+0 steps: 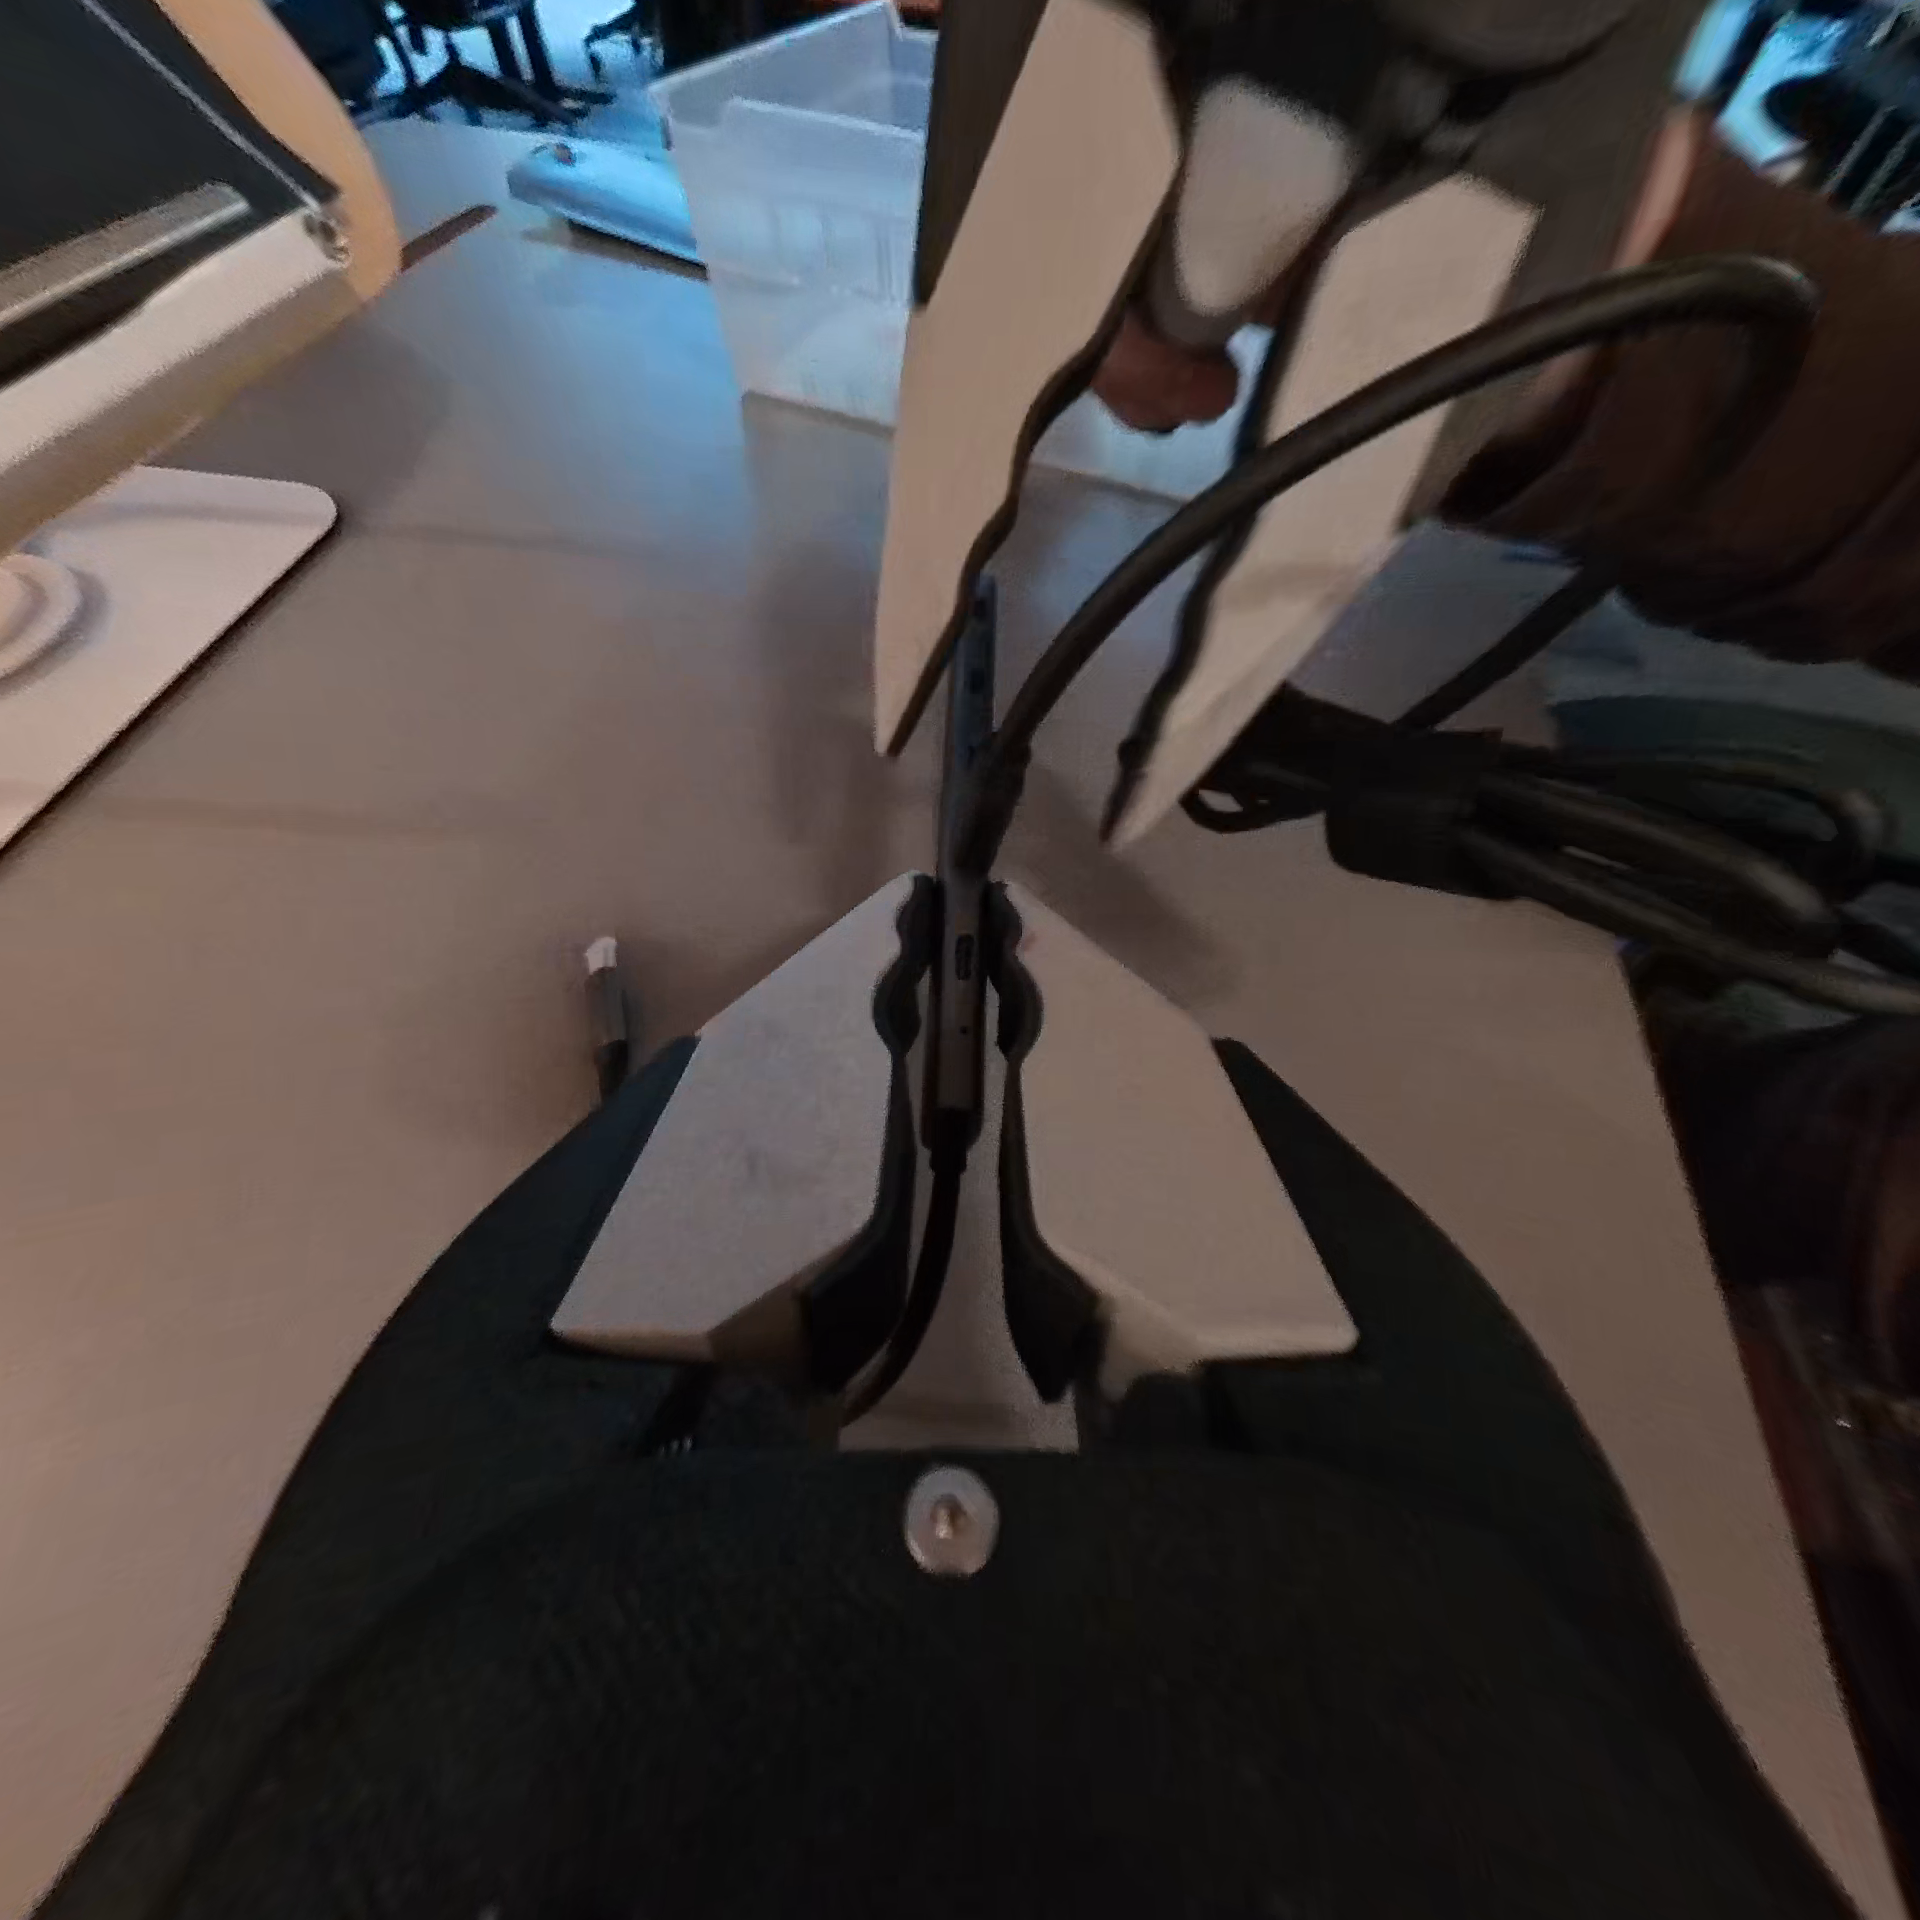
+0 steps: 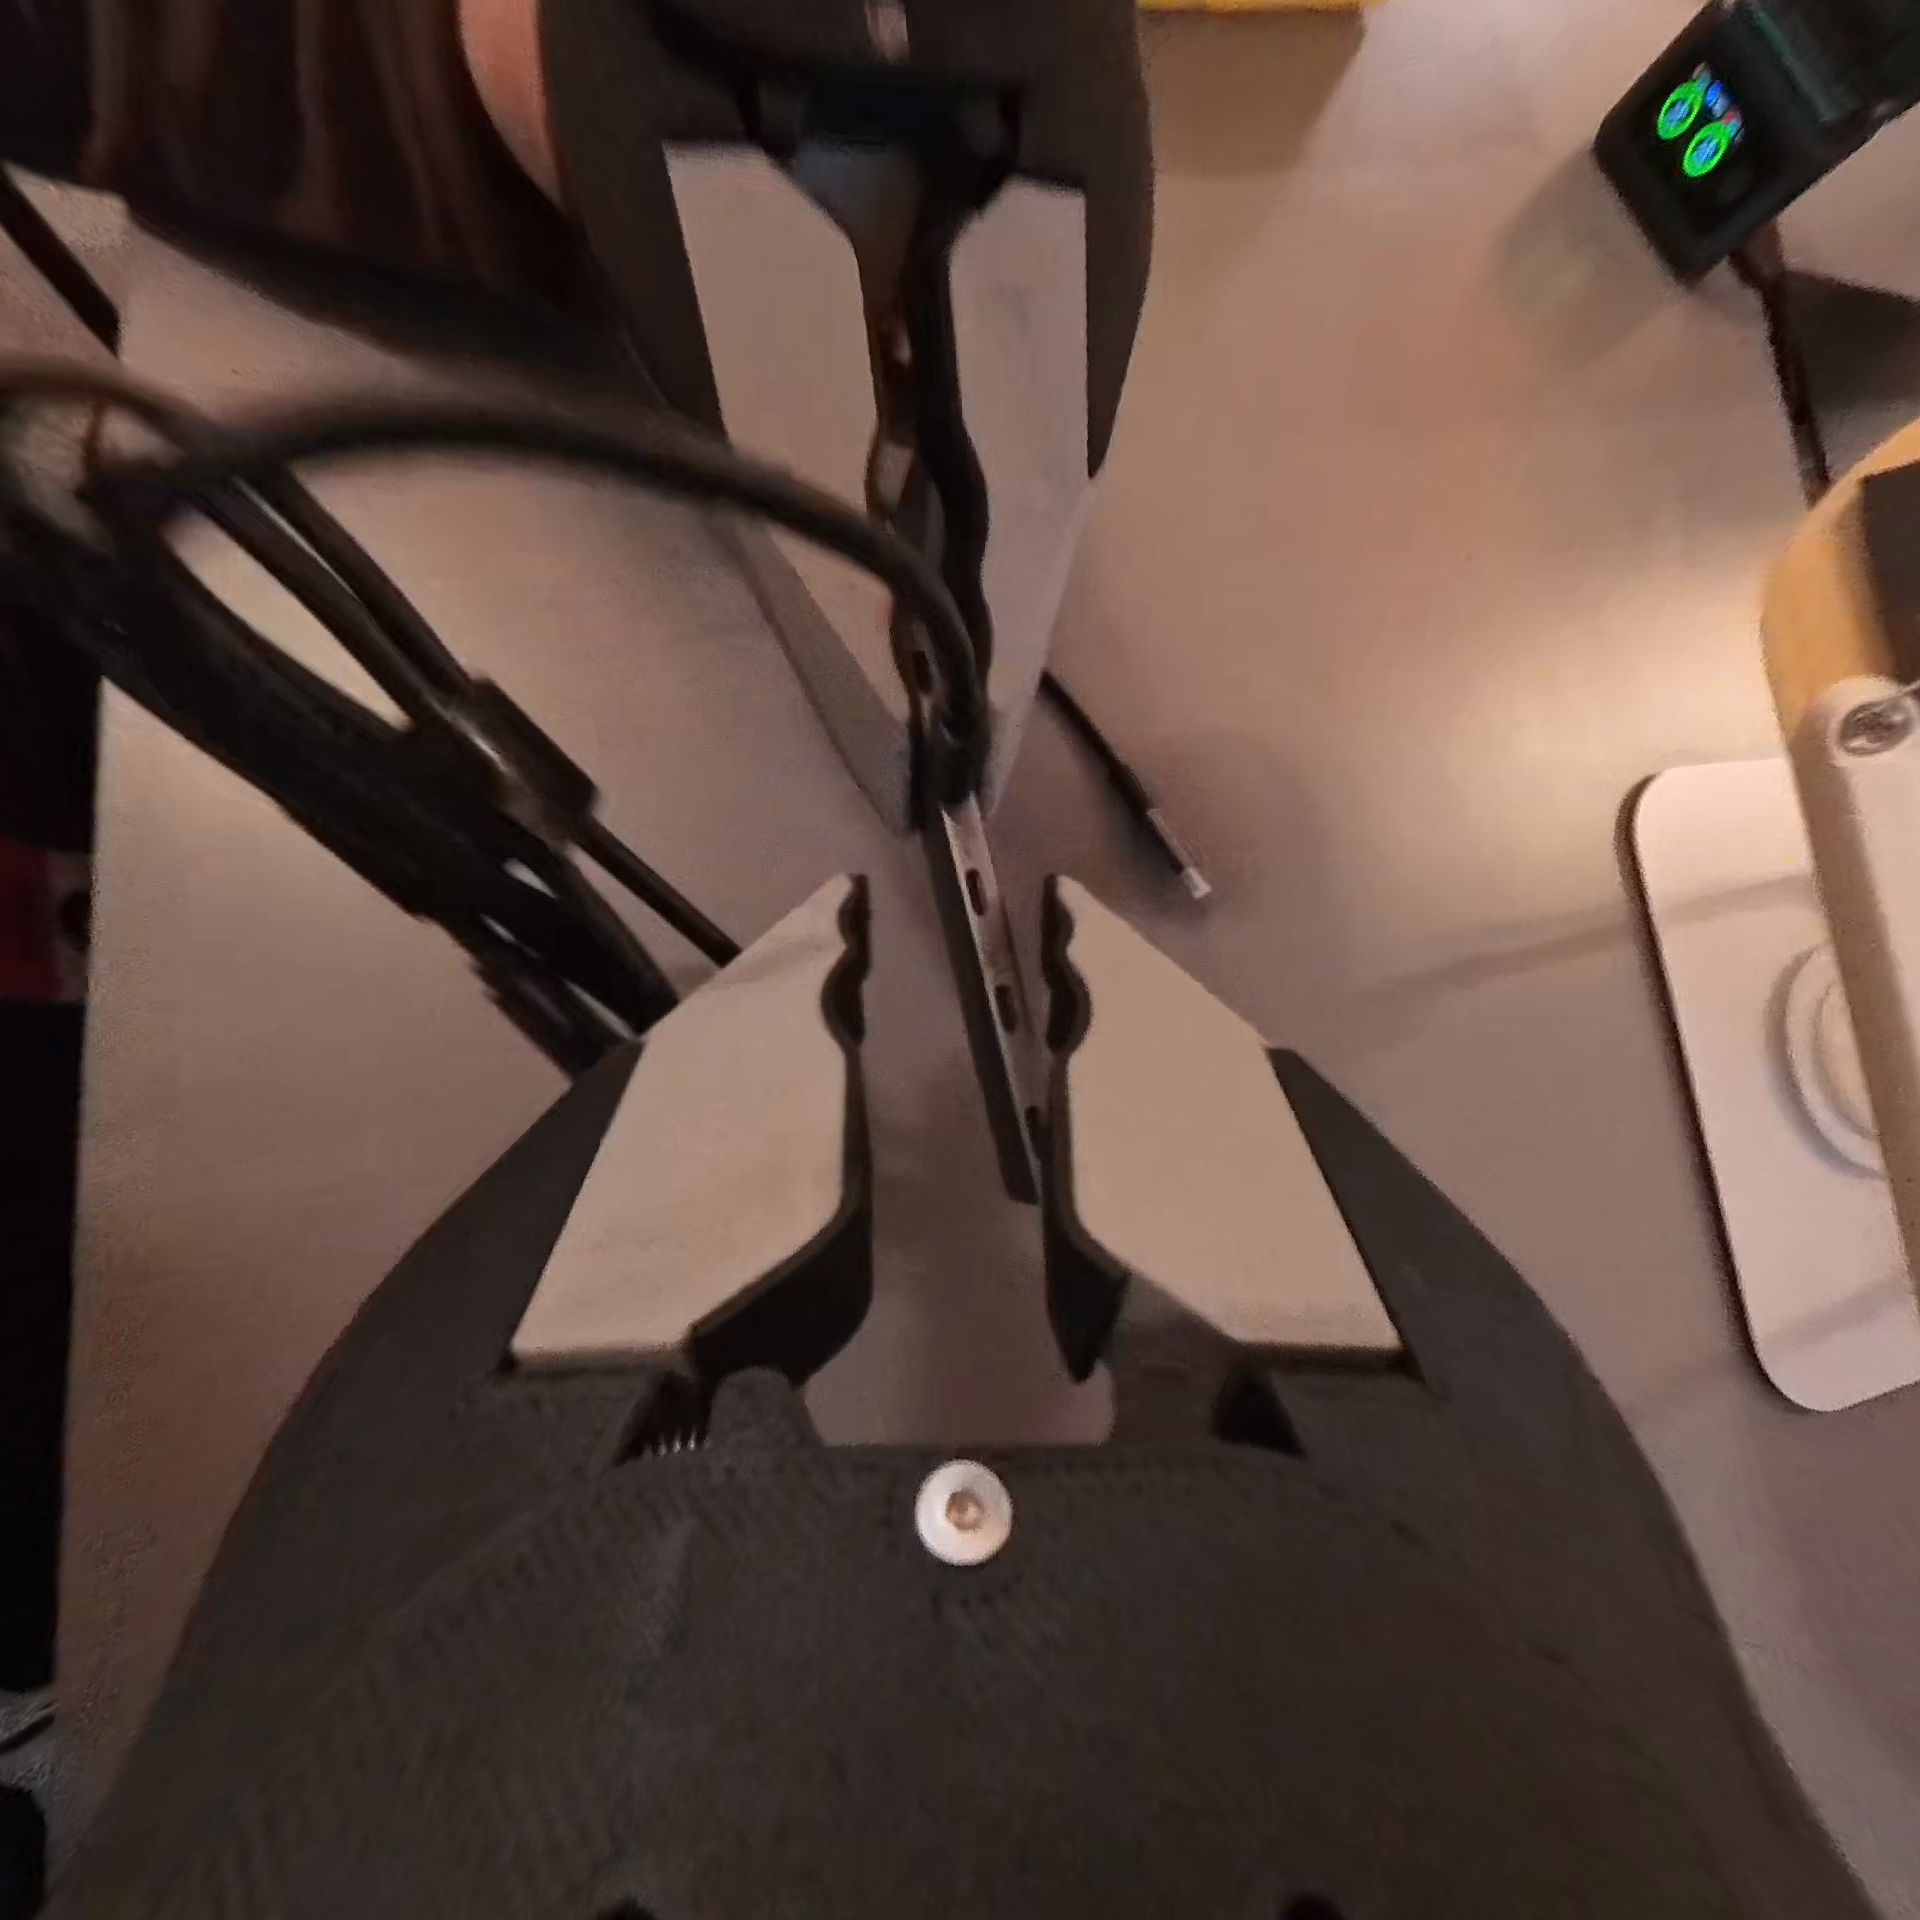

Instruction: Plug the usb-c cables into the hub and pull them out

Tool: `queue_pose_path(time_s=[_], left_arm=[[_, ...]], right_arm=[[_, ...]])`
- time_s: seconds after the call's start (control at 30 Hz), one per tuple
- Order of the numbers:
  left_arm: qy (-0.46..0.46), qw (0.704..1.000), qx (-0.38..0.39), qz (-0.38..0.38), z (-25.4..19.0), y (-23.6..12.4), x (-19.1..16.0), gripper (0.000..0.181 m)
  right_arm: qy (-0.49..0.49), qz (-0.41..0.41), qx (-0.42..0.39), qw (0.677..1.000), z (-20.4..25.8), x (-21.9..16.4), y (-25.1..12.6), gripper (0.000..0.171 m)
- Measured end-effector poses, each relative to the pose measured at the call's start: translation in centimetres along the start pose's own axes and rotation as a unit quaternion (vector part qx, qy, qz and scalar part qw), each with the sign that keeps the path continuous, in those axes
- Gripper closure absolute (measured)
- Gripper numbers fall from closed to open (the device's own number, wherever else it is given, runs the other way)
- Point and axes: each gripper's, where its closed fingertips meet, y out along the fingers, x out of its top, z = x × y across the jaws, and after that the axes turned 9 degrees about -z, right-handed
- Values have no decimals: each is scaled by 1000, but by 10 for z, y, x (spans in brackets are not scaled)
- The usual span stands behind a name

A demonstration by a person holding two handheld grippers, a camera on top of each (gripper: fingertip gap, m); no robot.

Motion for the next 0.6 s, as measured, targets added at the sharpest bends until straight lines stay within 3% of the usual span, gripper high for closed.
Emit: queue_pose_path(time_s=[0.03, 0.13, 0.3, 0.43, 0.6], left_arm=[[-5, 1000, -12, -8, -3, -2, 3, 174], [-22, 999, -39, -15, -10, -5, 7, 174], [-56, 996, -59, -34, -14, -7, 10, 172], [-34, 998, -44, -13, -12, -3, 0, 154], [6, 997, -34, -73, -16, 0, 20, 170]], right_arm=[[2, 8, 4, 1000, 0, -5, 4, 155], [13, -9, 36, 999, 7, -5, 9, 163], [66, -85, 85, 991, 11, 2, 6, 164], [124, -155, 118, 973, 9, 7, -1, 164], [144, -170, 142, 965, 14, 7, -6, 164]])
